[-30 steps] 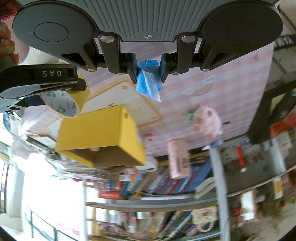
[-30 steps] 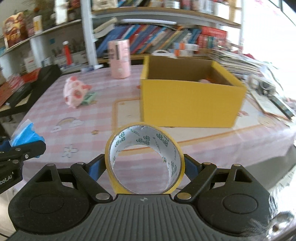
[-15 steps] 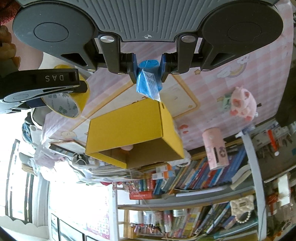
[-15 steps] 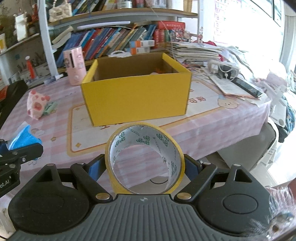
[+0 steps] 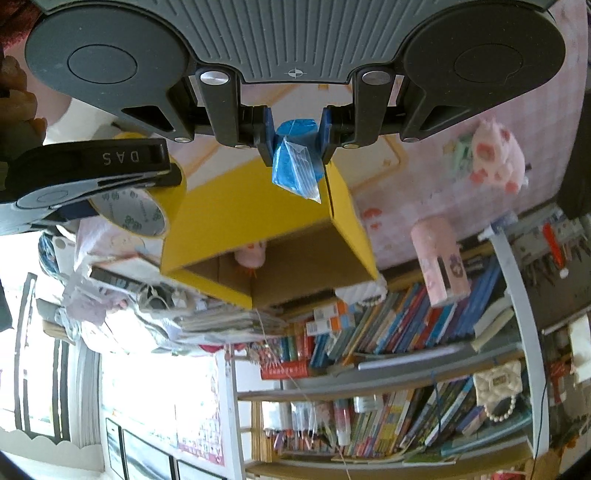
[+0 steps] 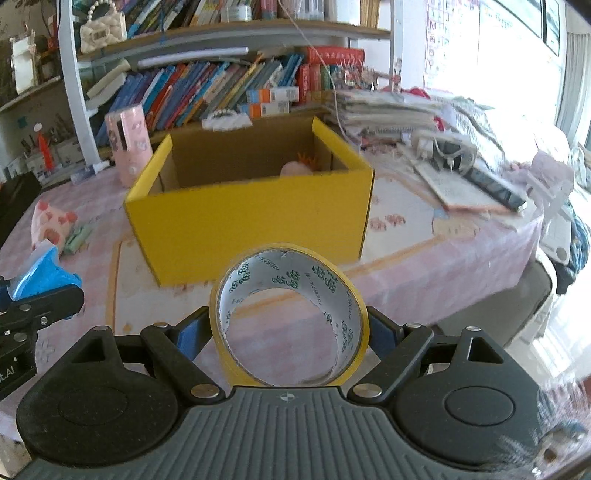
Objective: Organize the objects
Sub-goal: 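Lift and carry the blue packet and tape roll toward the yellow box, then drop the tape roll from the right tool while the left tool releases the packet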
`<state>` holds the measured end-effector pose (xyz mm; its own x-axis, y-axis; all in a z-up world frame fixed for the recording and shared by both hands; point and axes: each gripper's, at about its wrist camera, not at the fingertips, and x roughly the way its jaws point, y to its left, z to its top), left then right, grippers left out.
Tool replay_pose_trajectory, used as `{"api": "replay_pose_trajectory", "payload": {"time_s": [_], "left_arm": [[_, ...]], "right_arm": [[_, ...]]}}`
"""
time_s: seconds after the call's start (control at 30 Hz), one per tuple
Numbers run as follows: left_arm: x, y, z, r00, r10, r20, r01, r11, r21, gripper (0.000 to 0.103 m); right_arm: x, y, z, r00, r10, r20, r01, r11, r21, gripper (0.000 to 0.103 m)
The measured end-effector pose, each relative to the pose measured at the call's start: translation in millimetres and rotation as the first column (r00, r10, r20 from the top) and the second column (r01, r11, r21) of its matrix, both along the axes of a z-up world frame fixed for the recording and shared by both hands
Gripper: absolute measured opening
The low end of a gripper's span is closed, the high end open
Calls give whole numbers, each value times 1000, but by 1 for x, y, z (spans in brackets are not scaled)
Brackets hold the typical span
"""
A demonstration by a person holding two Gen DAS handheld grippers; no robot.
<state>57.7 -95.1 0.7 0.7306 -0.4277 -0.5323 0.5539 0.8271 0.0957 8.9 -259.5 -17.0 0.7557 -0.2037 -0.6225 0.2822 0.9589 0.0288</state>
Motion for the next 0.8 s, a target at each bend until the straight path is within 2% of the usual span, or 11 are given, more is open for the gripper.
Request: {"api": "replay_pose_trajectory", "payload": {"time_s": [0.23, 0.4, 0.6, 0.8], "left_arm": [[36, -25, 18, 997, 26, 76, -25, 1000, -11, 22], [61, -46, 25, 993, 53, 109, -52, 999, -7, 22], [84, -73, 15, 992, 81, 95, -84, 996, 31, 22], [104, -92, 1, 993, 100, 69, -106, 991, 87, 22]], "right_arm": [[38, -26, 33, 989, 37, 145, -28, 997, -65, 85], [71, -44, 53, 975, 88, 204, -72, 994, -83, 85], [114, -62, 57, 966, 164, 200, -151, 985, -78, 85], [155, -69, 42, 959, 247, 141, -238, 968, -73, 85]]}}
